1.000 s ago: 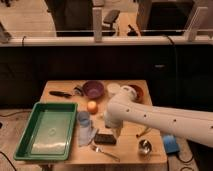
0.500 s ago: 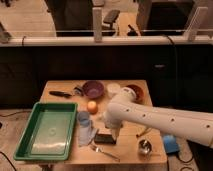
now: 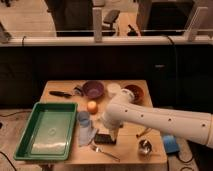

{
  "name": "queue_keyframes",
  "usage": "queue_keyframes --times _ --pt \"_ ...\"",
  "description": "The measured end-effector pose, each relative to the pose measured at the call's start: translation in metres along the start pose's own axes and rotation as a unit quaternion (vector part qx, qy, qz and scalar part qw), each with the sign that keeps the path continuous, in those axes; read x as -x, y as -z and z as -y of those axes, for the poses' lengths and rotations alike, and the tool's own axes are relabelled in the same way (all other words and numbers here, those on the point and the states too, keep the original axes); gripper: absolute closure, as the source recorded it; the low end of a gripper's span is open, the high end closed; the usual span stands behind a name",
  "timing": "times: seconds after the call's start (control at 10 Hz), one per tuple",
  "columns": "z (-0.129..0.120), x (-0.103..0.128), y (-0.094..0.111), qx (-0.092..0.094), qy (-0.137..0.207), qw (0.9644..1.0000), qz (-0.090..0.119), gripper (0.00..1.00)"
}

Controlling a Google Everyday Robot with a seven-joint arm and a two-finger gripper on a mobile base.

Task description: Place sponge in tray

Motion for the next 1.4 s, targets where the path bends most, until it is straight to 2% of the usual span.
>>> queue_keyframes --times 0.1,0.4,1.0,1.4 --pt "-0.003 -0.013 -0.001 0.0 -0.012 0.9999 -0.008 0.2" --pt "-0.009 -0.039 -0.008 -0.003 -0.04 0.9991 -0.015 0.2" --pt "-0.013 -0.068 -0.023 -0.002 -0.085 0.9961 -0.022 0.2" --pt "-0.011 -0.086 -0.036 0.002 -0.124 0.9918 -0.029 0.2"
